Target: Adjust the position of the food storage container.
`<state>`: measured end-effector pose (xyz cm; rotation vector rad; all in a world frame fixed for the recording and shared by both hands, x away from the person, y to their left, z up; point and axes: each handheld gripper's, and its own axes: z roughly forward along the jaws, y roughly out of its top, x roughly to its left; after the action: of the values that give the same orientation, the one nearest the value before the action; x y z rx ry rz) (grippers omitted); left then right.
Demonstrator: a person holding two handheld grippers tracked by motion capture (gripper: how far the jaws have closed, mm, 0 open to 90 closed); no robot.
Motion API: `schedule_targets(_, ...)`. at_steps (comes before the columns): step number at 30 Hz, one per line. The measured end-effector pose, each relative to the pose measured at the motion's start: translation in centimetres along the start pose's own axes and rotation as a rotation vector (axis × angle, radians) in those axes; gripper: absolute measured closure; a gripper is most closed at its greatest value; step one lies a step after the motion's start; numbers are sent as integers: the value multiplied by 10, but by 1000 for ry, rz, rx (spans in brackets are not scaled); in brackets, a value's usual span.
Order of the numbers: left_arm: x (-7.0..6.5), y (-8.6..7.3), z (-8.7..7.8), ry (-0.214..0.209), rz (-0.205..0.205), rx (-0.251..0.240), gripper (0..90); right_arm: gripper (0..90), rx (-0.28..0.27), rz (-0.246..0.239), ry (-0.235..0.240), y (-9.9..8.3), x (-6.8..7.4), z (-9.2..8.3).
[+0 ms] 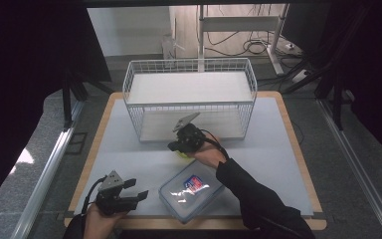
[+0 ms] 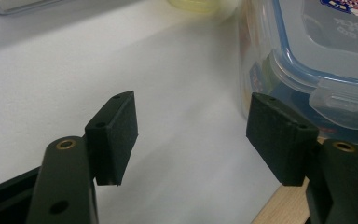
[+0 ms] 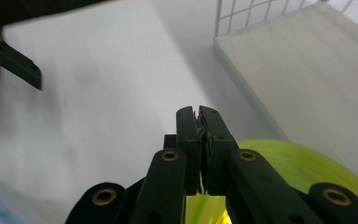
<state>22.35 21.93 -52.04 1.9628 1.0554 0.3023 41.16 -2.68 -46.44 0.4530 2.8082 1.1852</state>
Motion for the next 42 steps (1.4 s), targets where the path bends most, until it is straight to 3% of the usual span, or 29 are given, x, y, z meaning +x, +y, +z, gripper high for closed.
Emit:
schedule_targets(1,0,0,0,0,0,0,332,873,0,0,0,0,0,0)
schedule_targets(5,0,0,1,-10,-7,1,329,887,97,-72,-15,4,3,18)
schedule_targets(8,0,0,1,-14,-8,7,326,895,101,-63,-14,2,0,19)
schedule_targets(13,1,-1,2,-20,-15,12,322,896,121,-31,-65,-7,-12,11)
schedule_targets(22,1,-1,3,-18,-10,19,322,895,100,51,-97,-28,-34,-13)
schedule_targets(28,0,0,4,-16,-4,20,323,873,58,85,-104,-30,-42,-21)
schedule_targets(35,0,0,3,-18,-2,20,325,897,58,97,-105,-30,-49,-18)
schedule_targets(42,0,0,4,-23,-6,21,335,898,84,82,-151,-38,-49,-30)
